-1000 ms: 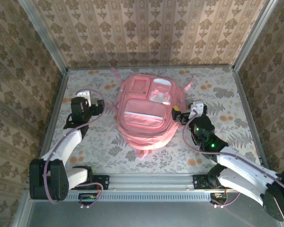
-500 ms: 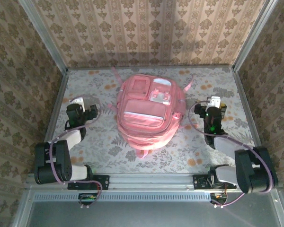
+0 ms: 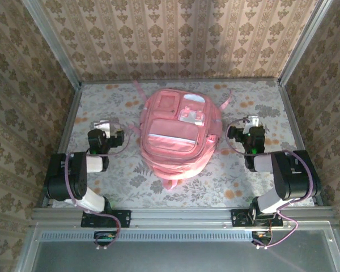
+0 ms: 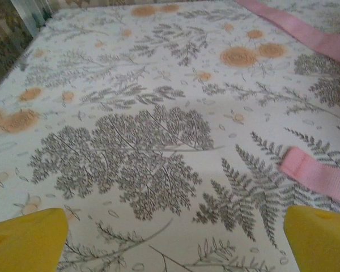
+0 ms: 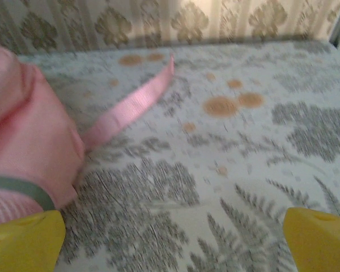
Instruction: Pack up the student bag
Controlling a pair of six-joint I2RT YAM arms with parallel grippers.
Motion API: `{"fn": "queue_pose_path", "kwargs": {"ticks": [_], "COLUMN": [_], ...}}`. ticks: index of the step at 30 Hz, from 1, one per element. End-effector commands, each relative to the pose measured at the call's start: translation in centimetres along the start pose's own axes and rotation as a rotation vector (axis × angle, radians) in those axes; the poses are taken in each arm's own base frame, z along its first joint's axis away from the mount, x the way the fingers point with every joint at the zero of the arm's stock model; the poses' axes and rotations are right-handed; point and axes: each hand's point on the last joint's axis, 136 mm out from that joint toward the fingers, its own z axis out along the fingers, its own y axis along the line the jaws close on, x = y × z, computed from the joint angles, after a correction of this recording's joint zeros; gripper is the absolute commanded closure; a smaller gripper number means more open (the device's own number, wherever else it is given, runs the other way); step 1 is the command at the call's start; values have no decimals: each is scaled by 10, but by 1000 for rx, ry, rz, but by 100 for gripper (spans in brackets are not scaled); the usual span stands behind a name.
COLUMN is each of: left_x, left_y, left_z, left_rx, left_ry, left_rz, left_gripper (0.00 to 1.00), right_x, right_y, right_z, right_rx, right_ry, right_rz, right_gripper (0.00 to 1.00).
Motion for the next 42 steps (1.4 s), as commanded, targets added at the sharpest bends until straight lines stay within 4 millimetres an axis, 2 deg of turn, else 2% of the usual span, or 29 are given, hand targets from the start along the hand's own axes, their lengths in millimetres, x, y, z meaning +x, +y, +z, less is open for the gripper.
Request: {"fn": "queue_pose_path", "kwargs": {"ticks": [1,6,12,19,42], "left_x": [-16,-17,-17,-16,-16], "left_y": [-1,-2,-2,-3,-3], "left_z": [2,2,2,1,2], "left_rx": [7,7,5,5,6], "left_ry": [-42,-46,-45,-47,-43], "left_rz": [30,32,35,37,37], "left_gripper": [0,0,0,0,0], "right_x": [4,4,4,4,3], "right_y": [8,-1,-1,7,7], "right_z": [1,-1,-1,-1,0], "right_rx": [-48,3,7,3,2], "right_ry": [22,13,13,16,15], "right_rz": [-17,2,3,-42,-42], "right_gripper": [0,0,0,0,0]}}
